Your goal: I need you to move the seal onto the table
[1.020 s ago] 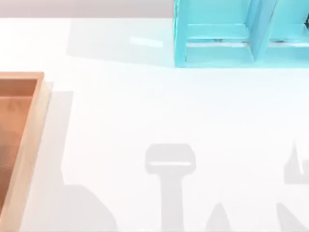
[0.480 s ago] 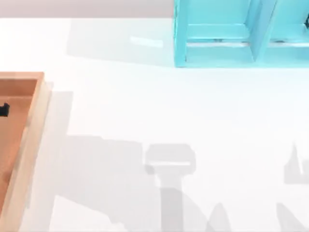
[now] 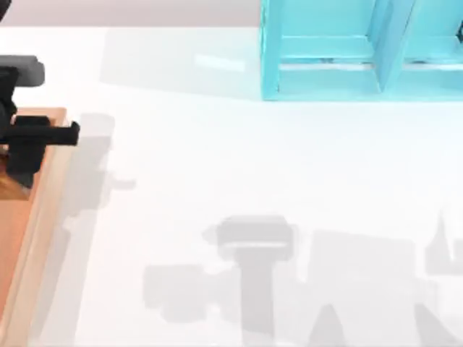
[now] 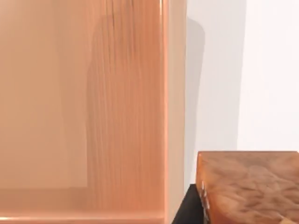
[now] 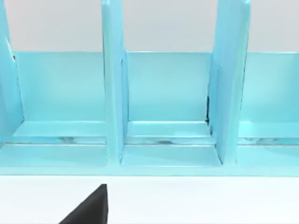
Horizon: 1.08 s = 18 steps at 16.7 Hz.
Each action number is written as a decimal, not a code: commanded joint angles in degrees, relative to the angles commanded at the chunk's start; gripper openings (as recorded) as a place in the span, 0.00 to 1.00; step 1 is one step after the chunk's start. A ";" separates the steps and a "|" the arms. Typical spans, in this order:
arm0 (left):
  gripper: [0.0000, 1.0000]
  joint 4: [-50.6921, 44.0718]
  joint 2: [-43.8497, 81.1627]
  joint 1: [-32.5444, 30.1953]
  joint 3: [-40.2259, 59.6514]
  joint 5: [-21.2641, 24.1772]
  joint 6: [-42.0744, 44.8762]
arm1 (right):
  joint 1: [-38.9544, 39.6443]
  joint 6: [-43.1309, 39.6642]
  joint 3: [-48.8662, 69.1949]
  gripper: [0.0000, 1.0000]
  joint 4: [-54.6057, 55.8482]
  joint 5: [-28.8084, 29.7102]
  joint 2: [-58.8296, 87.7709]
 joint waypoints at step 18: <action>0.00 3.15 25.66 -17.28 17.14 0.96 -19.56 | 0.00 0.00 0.00 1.00 0.00 0.00 0.00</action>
